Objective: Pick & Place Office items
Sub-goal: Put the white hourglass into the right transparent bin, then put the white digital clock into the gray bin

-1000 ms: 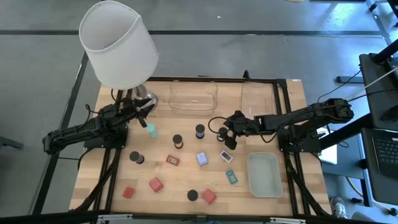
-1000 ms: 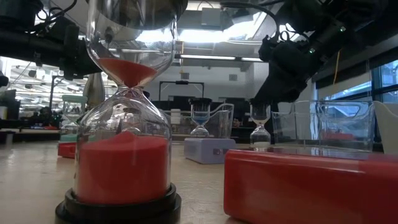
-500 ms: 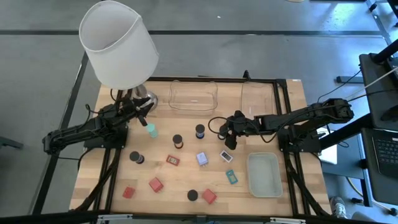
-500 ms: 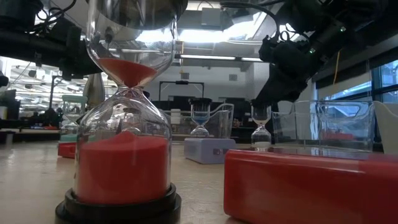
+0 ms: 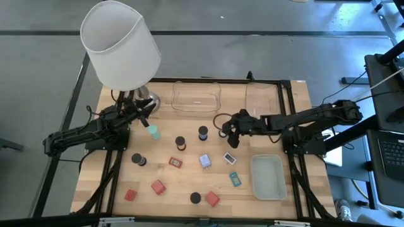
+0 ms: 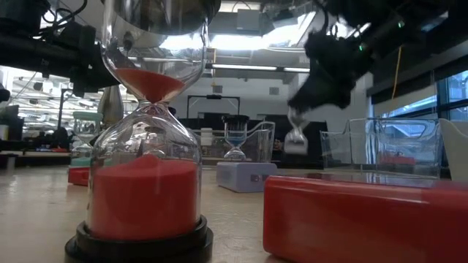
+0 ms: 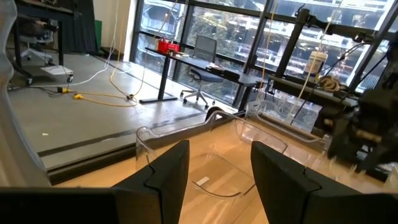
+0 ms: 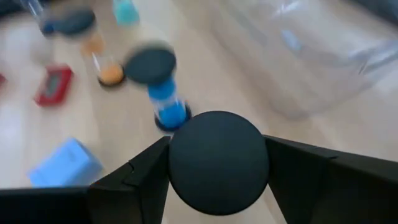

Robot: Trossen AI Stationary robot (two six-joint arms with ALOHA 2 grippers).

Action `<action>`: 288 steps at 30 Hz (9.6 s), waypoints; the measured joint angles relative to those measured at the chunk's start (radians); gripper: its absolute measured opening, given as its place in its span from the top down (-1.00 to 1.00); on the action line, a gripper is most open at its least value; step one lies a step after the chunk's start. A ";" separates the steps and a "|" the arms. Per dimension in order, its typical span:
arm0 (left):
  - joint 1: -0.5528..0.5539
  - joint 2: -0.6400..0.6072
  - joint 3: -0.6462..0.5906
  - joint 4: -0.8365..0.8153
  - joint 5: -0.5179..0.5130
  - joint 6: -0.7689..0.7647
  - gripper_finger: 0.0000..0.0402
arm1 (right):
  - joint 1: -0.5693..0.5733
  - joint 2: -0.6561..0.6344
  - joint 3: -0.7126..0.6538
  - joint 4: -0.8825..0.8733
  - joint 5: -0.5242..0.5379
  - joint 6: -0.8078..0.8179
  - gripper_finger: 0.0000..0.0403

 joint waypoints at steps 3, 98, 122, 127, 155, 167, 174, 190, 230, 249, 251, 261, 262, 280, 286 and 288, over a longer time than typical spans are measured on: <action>0.000 0.000 0.000 0.000 0.000 0.000 0.16 | -0.017 -0.062 0.047 -0.047 0.001 -0.039 -0.07; 0.000 0.000 0.000 -0.008 -0.073 -0.023 0.16 | -0.203 -0.246 0.090 -0.093 -0.079 -0.104 -0.47; -0.183 0.000 0.000 0.194 0.526 0.255 0.16 | 0.128 0.072 0.089 -0.087 -0.141 0.092 -0.47; -0.201 0.000 0.000 0.204 0.526 0.283 0.16 | 0.166 0.108 0.090 -0.082 -0.271 0.211 -0.47; -0.206 0.000 0.000 0.203 0.525 0.284 0.16 | 0.320 0.336 0.090 -0.081 -0.061 0.205 -0.47; -0.206 0.000 0.000 0.203 0.524 0.300 0.16 | 0.320 0.336 0.160 -0.159 -0.051 0.085 -0.44; -0.206 0.000 0.000 0.203 0.525 0.300 0.16 | 0.320 0.336 0.192 -0.285 -0.048 0.316 -0.44; -0.206 0.000 0.000 0.202 0.524 0.300 0.16 | 0.357 0.337 0.192 -0.312 0.059 0.581 -0.47; -0.206 0.000 0.000 0.201 0.524 0.309 0.16 | 0.439 0.492 0.221 -0.308 0.175 0.447 -0.25; -0.206 0.000 0.000 0.205 0.524 0.281 0.16 | 0.421 0.360 0.411 -0.730 0.130 0.419 0.25; -0.206 0.000 0.000 0.212 0.515 0.282 0.16 | 0.422 0.305 0.438 -0.778 0.167 0.432 0.24; -0.206 0.000 0.000 0.216 0.372 0.281 0.16 | 0.535 0.125 0.449 -0.941 0.053 0.658 0.24; -0.206 0.000 0.000 0.215 0.362 0.281 0.16 | 0.560 0.122 0.449 -0.963 0.029 0.701 0.24; -0.206 0.000 0.000 0.214 0.340 0.283 0.16 | 0.787 0.130 0.194 -0.981 -0.146 1.256 0.22; -0.206 0.000 0.000 0.214 0.339 0.286 0.16 | 0.787 0.130 0.073 -0.793 -0.157 1.258 0.22; -0.206 0.000 0.000 0.214 0.339 0.291 0.16 | 0.787 0.130 0.060 -0.790 -0.154 1.259 0.22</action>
